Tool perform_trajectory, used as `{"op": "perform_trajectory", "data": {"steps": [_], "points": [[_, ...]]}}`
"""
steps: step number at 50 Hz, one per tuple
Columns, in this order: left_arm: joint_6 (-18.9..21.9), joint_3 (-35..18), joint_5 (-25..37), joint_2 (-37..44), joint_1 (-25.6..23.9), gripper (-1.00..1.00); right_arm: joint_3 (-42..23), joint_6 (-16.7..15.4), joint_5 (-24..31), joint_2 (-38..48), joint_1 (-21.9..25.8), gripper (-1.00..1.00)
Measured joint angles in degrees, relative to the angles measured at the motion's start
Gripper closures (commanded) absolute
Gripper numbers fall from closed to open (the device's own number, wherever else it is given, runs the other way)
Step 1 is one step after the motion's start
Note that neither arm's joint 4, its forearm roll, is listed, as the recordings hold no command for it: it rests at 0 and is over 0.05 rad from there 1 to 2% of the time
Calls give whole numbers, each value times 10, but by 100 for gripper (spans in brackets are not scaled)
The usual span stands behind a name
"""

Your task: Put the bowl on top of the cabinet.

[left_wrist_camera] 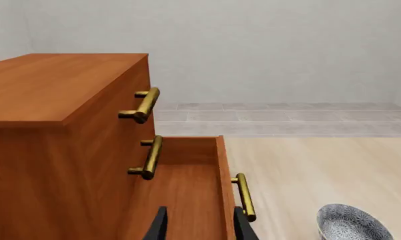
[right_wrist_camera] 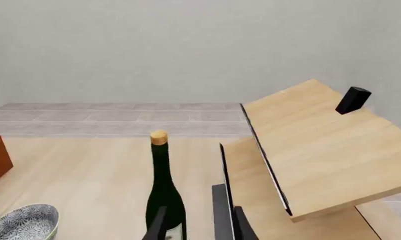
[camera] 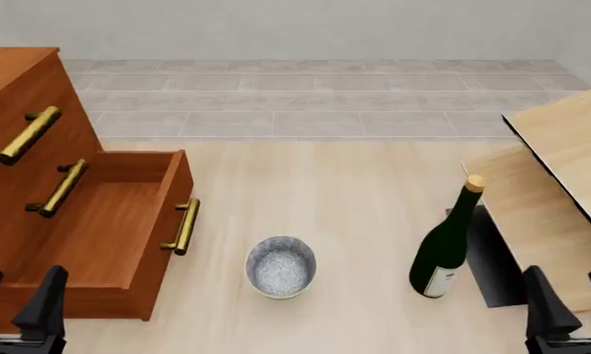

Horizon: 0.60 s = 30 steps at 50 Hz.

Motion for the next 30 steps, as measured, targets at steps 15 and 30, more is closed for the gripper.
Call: {"op": "perform_trajectory", "data": {"steps": [15, 30], "points": [[4, 0, -30, 33, 4, -100, 0, 0, -26, 27, 0, -100], [-1, -30, -53, 112, -11, -100, 0, 0, -75, 76, 0, -100]]}}
